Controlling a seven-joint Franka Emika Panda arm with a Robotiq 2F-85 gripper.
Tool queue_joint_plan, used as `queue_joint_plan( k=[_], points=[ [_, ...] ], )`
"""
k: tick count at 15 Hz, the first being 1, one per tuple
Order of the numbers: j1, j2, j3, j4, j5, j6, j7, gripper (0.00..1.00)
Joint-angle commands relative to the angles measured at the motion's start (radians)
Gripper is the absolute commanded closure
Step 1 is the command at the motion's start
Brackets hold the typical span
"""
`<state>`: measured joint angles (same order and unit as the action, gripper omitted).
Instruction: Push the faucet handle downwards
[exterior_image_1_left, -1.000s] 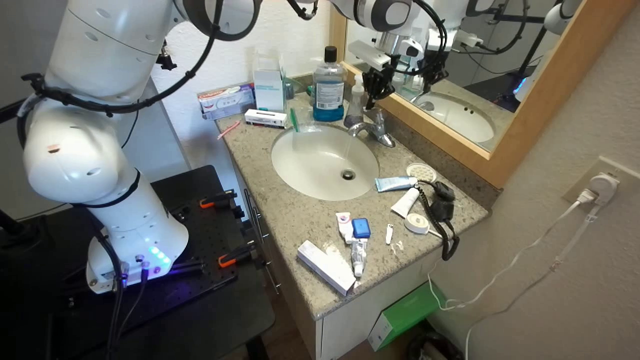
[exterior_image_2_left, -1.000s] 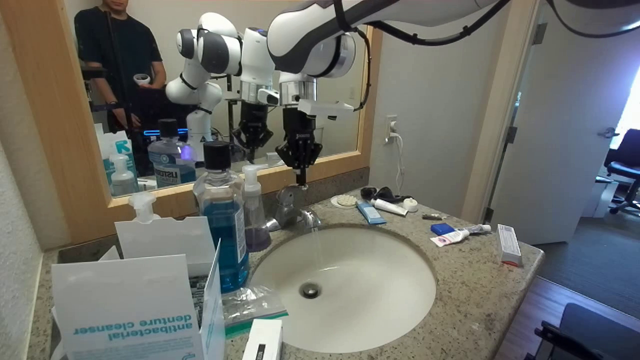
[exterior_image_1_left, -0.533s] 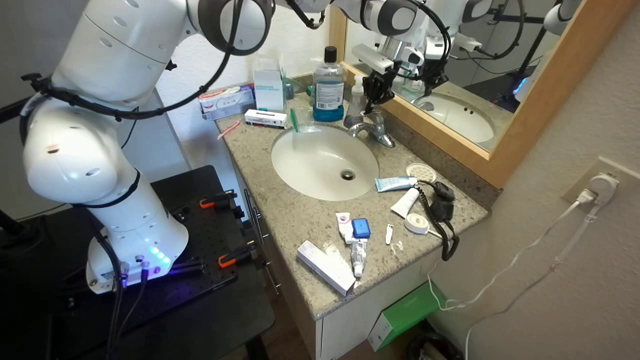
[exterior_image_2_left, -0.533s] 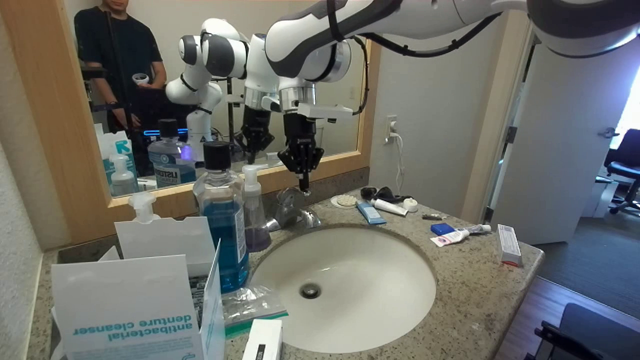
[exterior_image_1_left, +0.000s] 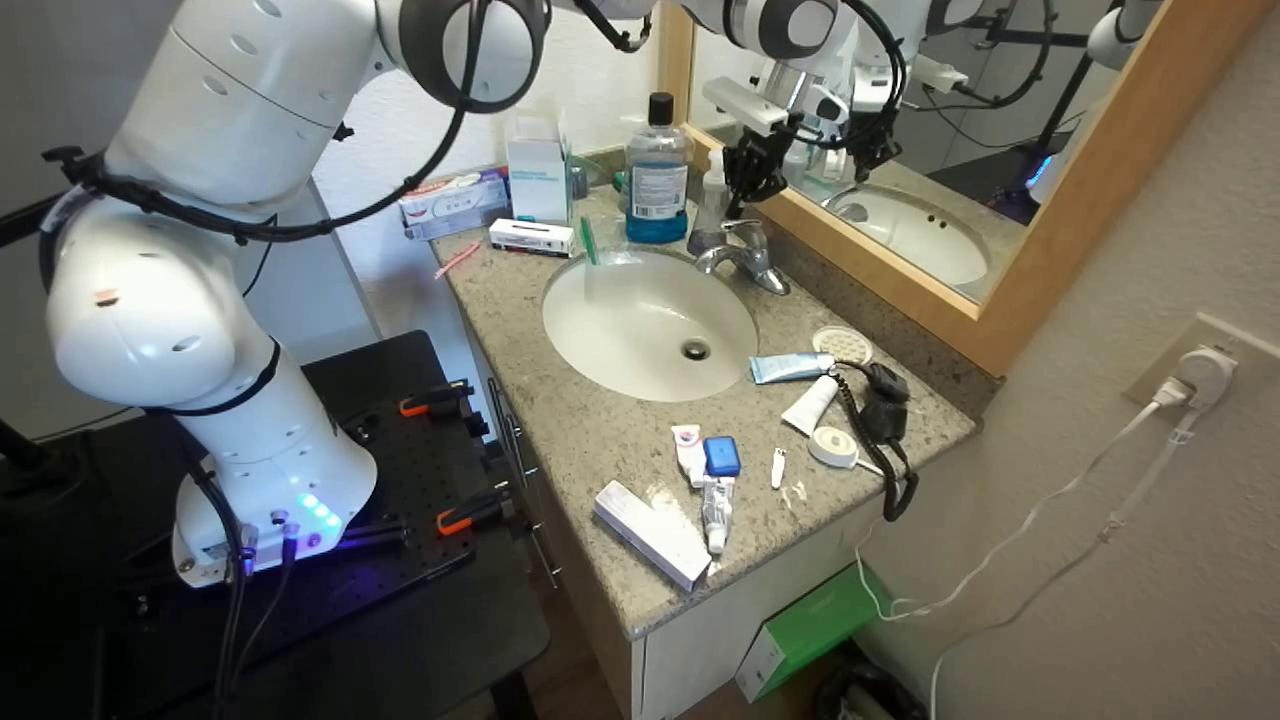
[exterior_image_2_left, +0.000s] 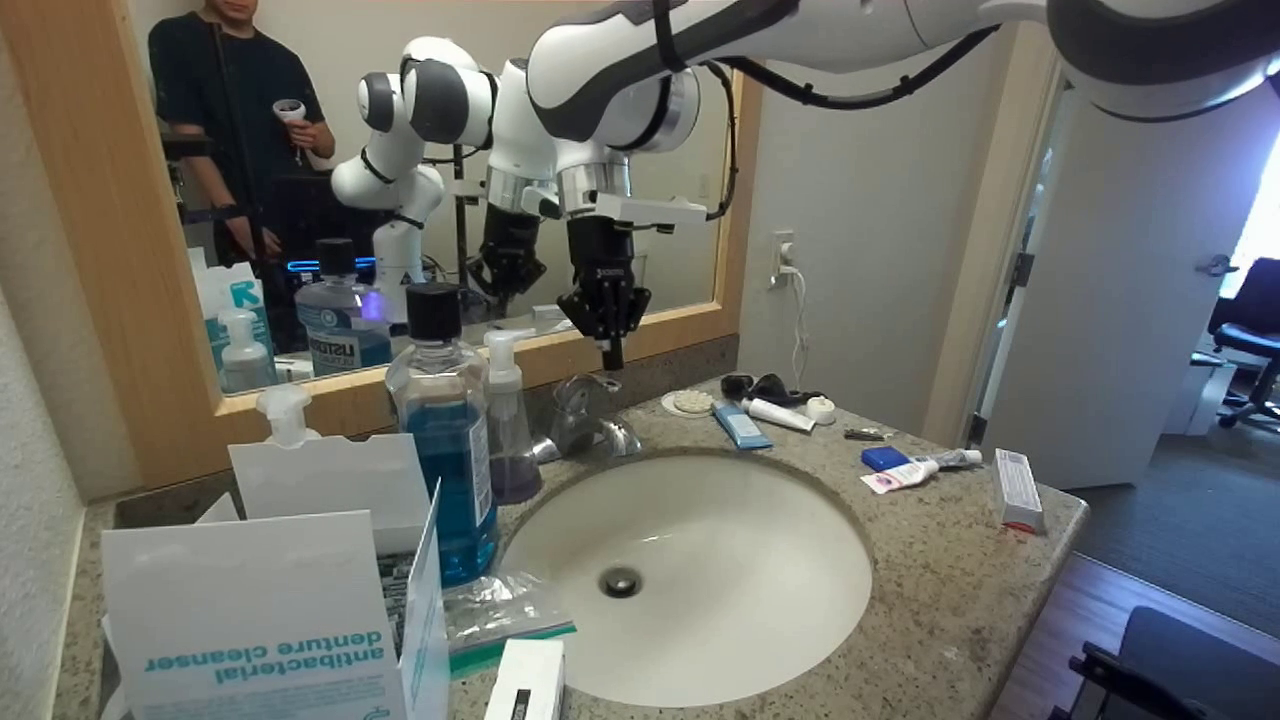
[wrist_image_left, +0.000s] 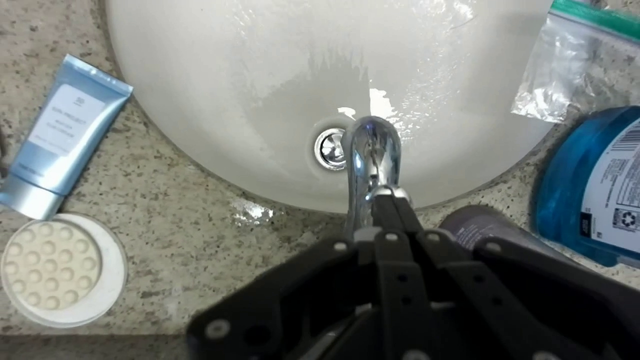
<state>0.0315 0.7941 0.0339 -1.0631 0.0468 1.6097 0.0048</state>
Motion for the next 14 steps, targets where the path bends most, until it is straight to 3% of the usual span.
queue_joint_plan(
  k=[1, 6, 14],
  points=[
    [0.011, -0.104, 0.002, -0.082, 0.007, -0.046, 0.028, 1.0],
    [0.021, -0.192, -0.001, -0.159, 0.012, -0.088, 0.061, 1.0],
    [0.031, -0.343, 0.005, -0.395, 0.025, -0.087, 0.098, 1.0]
  ],
)
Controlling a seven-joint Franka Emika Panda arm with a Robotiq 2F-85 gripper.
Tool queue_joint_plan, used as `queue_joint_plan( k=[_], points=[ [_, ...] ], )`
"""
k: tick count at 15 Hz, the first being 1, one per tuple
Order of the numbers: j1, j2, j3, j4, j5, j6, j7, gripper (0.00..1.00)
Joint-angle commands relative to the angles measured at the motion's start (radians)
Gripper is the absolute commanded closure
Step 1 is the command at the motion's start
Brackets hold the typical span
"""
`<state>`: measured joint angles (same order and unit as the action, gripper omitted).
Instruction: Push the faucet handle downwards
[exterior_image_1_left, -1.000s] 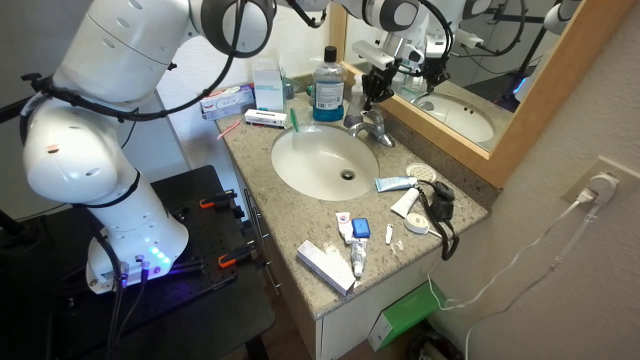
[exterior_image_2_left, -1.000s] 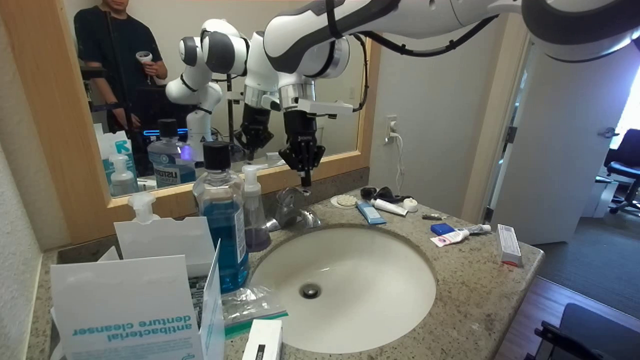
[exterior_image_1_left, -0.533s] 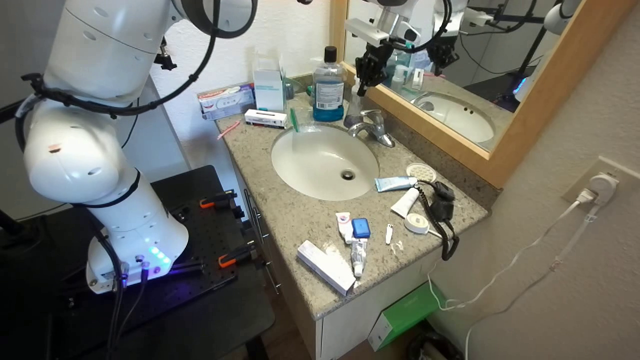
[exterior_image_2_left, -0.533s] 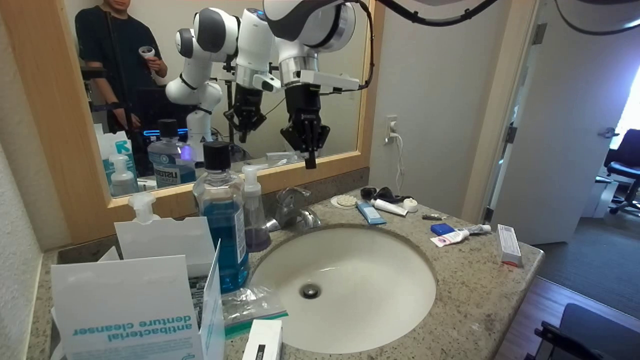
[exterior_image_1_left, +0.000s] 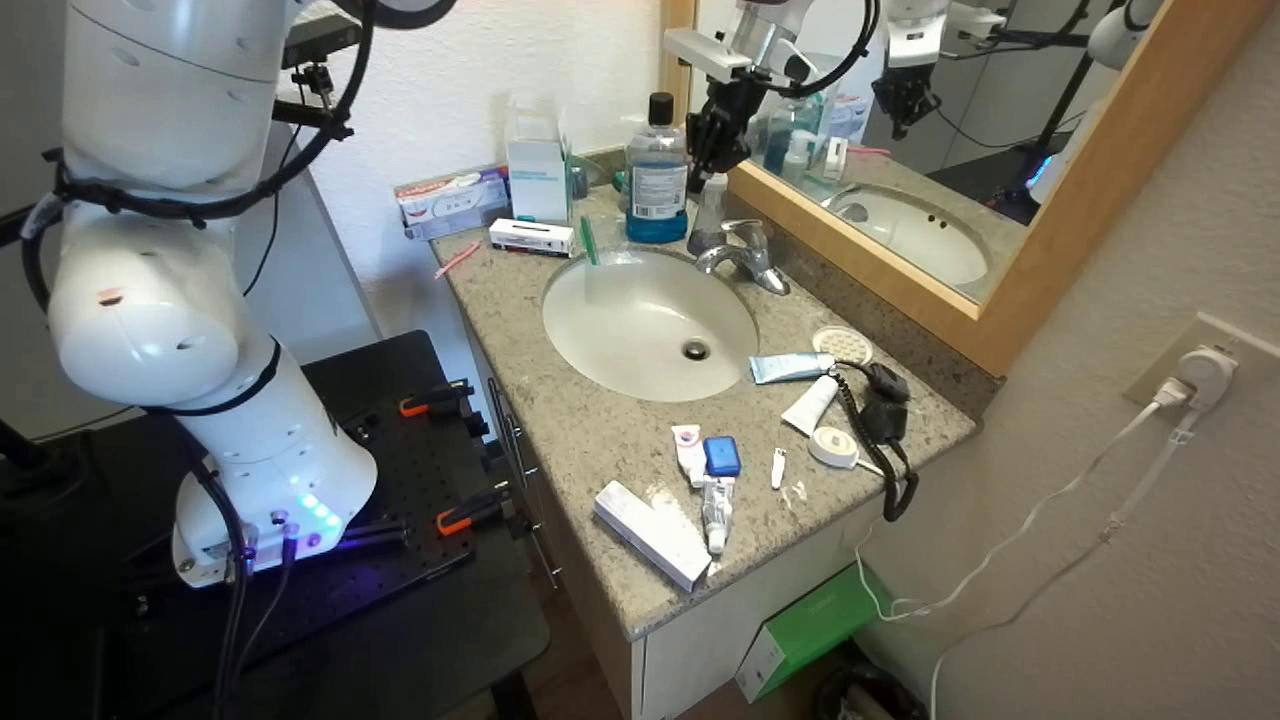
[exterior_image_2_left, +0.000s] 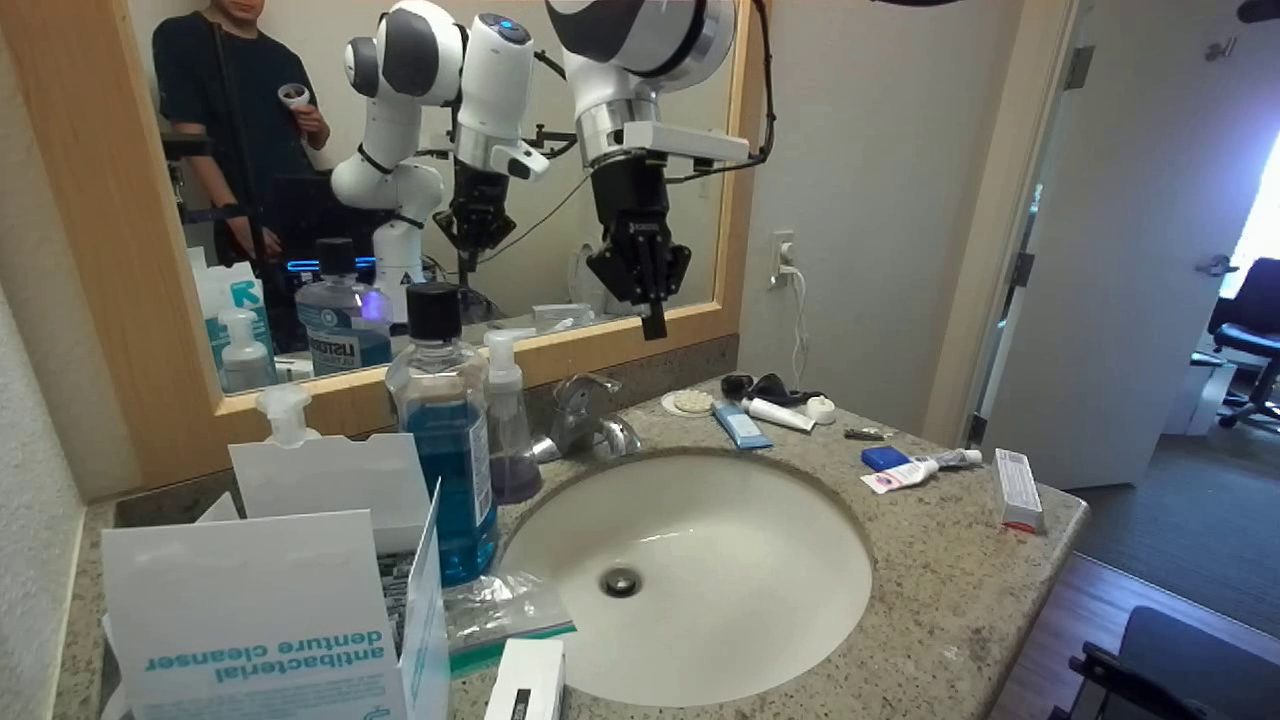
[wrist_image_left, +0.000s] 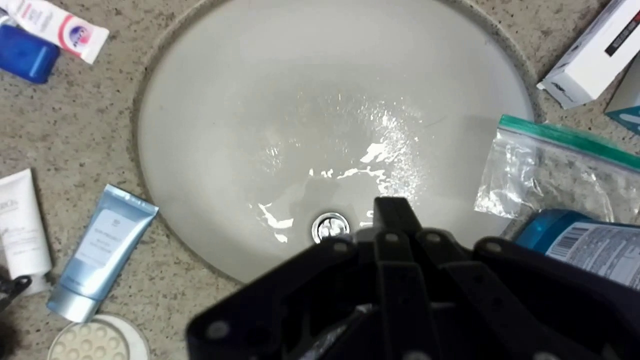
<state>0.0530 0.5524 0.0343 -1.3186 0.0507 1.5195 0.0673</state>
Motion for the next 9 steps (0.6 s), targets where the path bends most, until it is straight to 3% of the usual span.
queue_joint_plan(
  k=[1, 9],
  points=[
    [0.014, -0.121, 0.005, -0.168, 0.022, 0.005, 0.036, 1.0],
    [0.036, -0.247, 0.019, -0.349, 0.025, -0.038, 0.02, 1.0]
  ],
)
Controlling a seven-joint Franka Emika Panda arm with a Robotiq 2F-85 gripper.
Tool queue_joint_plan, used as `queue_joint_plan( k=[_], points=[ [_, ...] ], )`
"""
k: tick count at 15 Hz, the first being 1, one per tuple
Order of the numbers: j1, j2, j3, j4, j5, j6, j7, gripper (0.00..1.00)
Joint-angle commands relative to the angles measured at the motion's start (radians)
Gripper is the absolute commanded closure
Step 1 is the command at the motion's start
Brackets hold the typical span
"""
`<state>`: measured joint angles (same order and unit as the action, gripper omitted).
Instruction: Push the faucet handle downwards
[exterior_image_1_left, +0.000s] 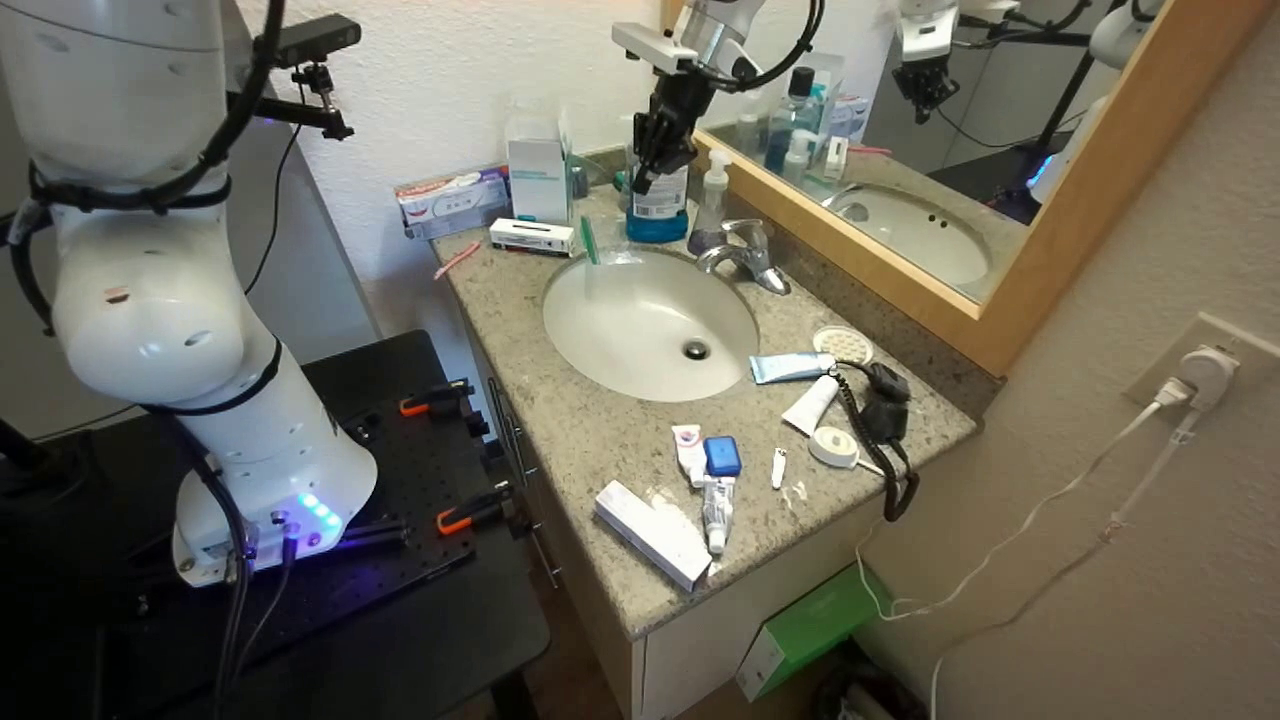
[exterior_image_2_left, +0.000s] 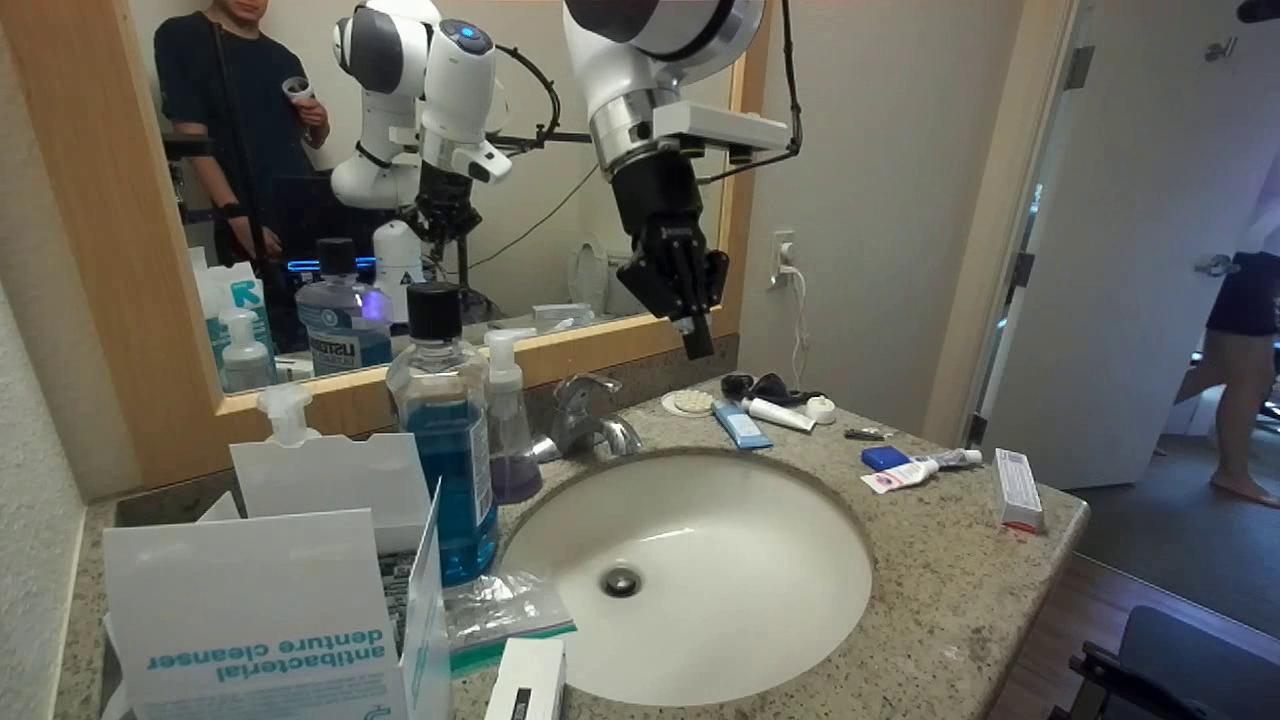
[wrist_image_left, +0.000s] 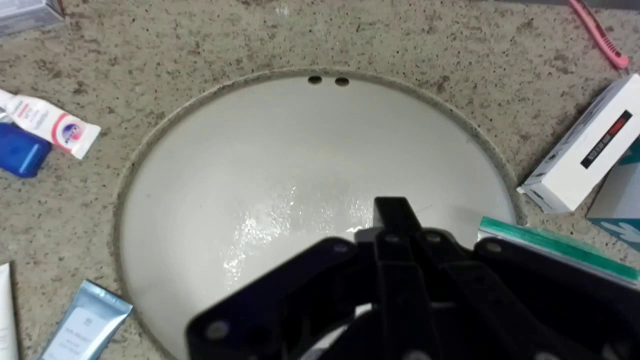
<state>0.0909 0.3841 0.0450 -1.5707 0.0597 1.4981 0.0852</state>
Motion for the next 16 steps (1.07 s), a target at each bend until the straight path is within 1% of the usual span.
queue_joint_plan(
  k=[1, 5, 6, 9, 16],
  points=[
    [-0.002, -0.091, 0.011, -0.115, 0.017, -0.018, -0.007, 1.0],
    [-0.004, -0.13, 0.013, -0.175, 0.023, -0.012, -0.005, 1.0],
    [-0.001, -0.074, 0.01, -0.112, 0.003, -0.012, -0.001, 0.99],
    [-0.002, -0.092, 0.01, -0.138, 0.004, -0.012, -0.001, 0.99],
    [-0.005, -0.095, 0.008, -0.151, 0.003, -0.003, -0.001, 1.0]
  ],
)
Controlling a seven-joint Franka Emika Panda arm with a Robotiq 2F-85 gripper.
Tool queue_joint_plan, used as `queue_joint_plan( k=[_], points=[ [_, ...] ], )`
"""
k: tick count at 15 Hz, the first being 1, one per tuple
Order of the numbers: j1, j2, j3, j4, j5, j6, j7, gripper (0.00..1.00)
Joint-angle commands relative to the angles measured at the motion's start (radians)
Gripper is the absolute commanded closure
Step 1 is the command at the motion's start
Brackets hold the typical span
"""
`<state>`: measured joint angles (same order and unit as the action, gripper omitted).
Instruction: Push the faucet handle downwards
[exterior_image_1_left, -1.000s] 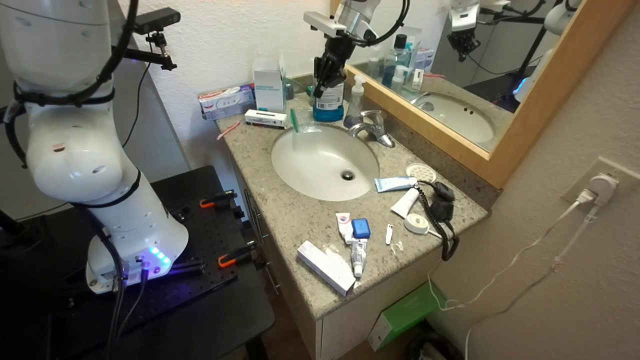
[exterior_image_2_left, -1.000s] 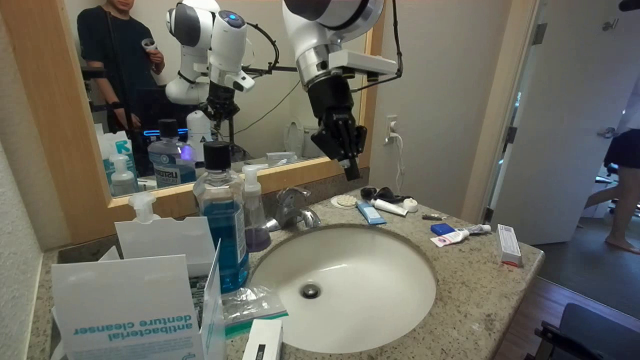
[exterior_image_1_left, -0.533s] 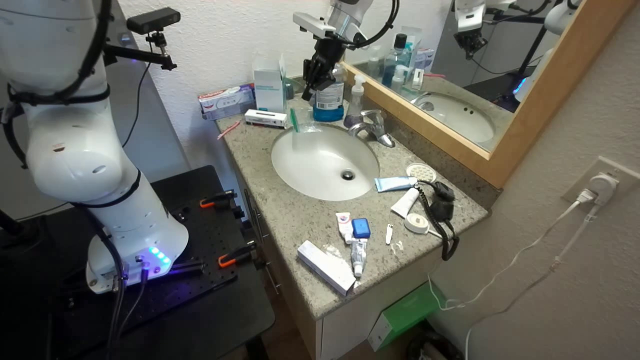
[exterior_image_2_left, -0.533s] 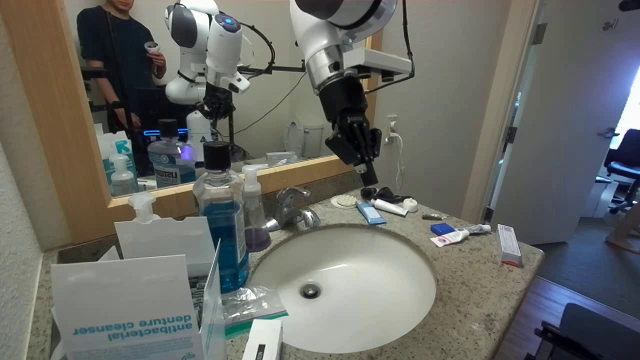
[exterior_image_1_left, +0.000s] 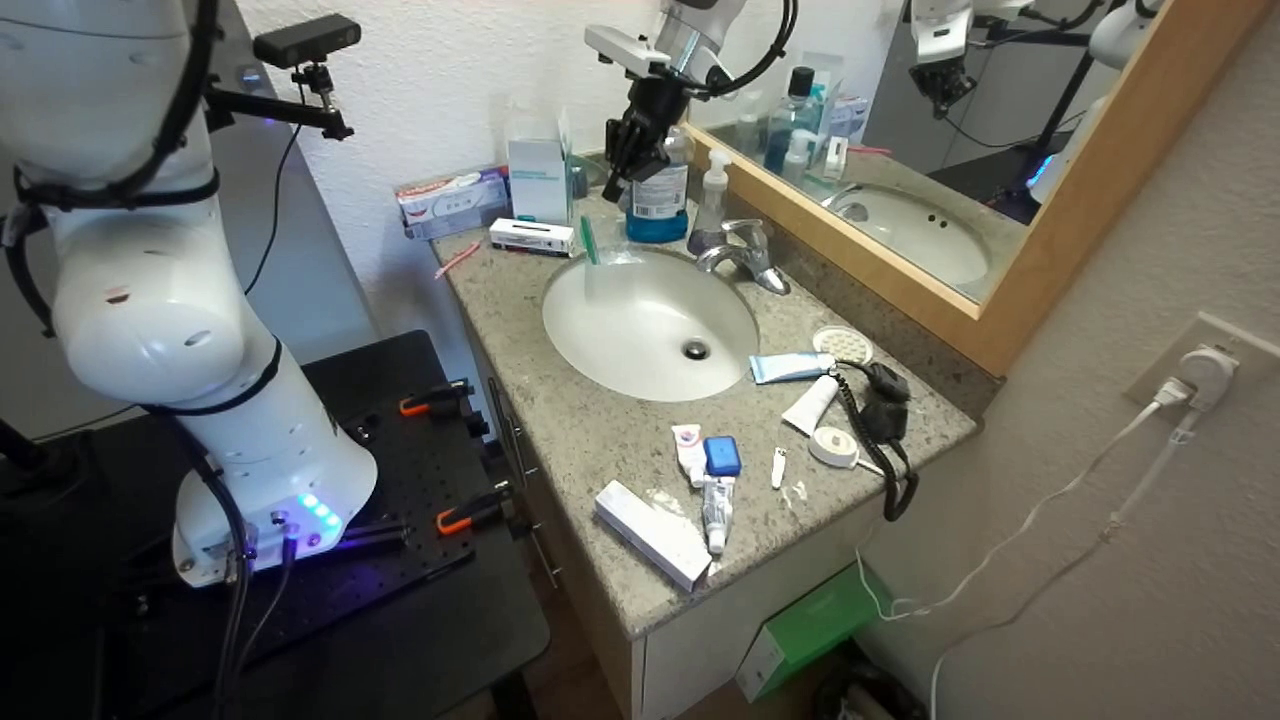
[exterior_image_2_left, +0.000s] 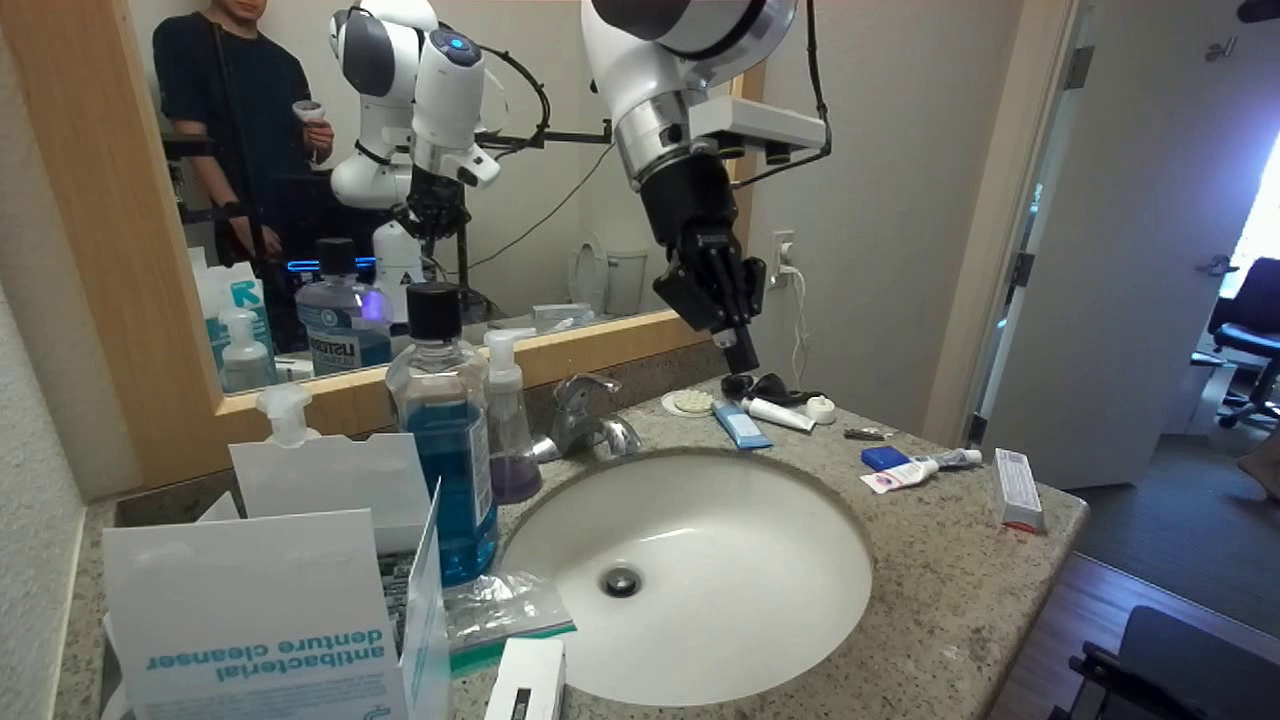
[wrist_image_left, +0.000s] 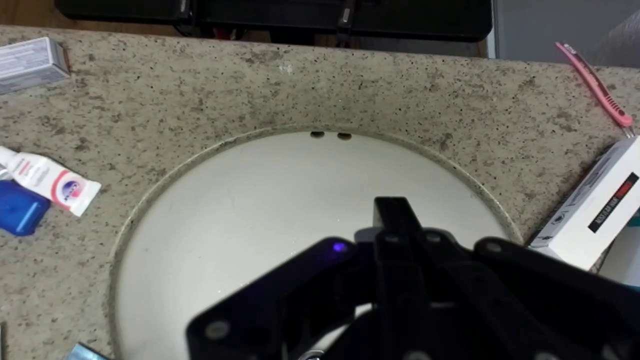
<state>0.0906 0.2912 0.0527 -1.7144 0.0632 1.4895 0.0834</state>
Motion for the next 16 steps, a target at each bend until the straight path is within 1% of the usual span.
queue_joint_plan(
  k=[1, 7, 13, 16],
  points=[
    [-0.003, -0.008, 0.001, -0.019, -0.001, 0.015, 0.008, 1.0],
    [0.007, -0.05, 0.002, -0.109, -0.001, 0.094, 0.052, 1.0],
    [0.011, -0.099, 0.004, -0.232, 0.015, 0.177, 0.105, 1.0],
    [0.018, -0.13, 0.006, -0.285, -0.005, 0.214, 0.119, 1.0]
  ],
)
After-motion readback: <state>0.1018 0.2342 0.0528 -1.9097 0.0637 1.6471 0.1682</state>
